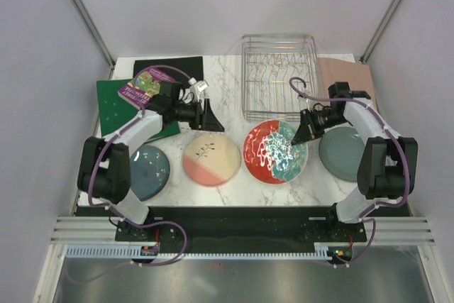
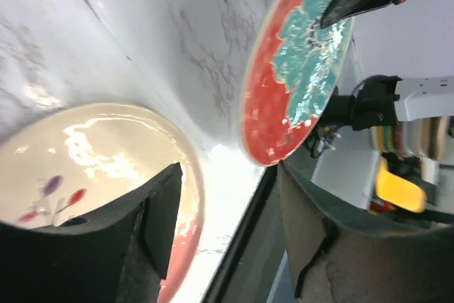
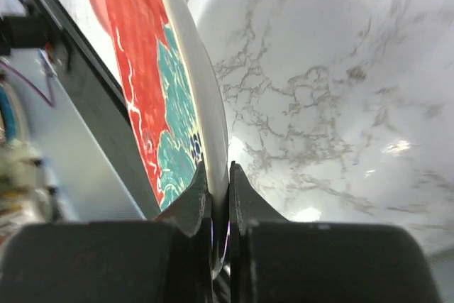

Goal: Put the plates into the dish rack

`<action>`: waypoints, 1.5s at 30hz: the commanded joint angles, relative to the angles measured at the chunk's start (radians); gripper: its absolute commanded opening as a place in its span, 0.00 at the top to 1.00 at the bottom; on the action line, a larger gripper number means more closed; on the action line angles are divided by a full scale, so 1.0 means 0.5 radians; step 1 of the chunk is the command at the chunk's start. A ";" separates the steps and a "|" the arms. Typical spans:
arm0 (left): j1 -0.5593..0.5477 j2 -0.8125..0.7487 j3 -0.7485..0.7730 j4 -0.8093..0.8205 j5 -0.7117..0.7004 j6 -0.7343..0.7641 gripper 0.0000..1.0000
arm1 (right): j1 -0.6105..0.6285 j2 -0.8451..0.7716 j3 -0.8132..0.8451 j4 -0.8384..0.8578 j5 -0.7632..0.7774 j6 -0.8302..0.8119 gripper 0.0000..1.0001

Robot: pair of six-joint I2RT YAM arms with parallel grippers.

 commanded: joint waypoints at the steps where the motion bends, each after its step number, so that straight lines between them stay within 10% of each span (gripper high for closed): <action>1: 0.074 -0.284 -0.036 -0.408 -0.018 0.491 0.33 | 0.105 -0.048 0.602 -0.927 -0.213 -0.670 1.00; 8: 0.074 -0.352 -0.031 -0.389 -0.343 0.514 0.29 | 0.093 0.218 1.535 -0.957 -0.101 -0.417 1.00; 15: 0.074 -0.315 0.114 -0.328 -0.442 0.507 0.29 | -0.008 0.547 2.293 -0.123 0.321 0.503 1.00; 21: 0.074 -0.309 0.068 -0.282 -0.439 0.449 0.30 | -0.018 0.569 2.279 0.822 1.062 1.136 1.00; 31: 0.077 -0.398 0.040 -0.221 -0.473 0.437 0.31 | 0.368 0.676 2.254 1.537 2.783 0.790 1.00; 45: 0.074 -0.312 0.052 -0.205 -0.445 0.394 0.31 | 0.483 1.057 2.549 1.336 3.181 0.474 1.00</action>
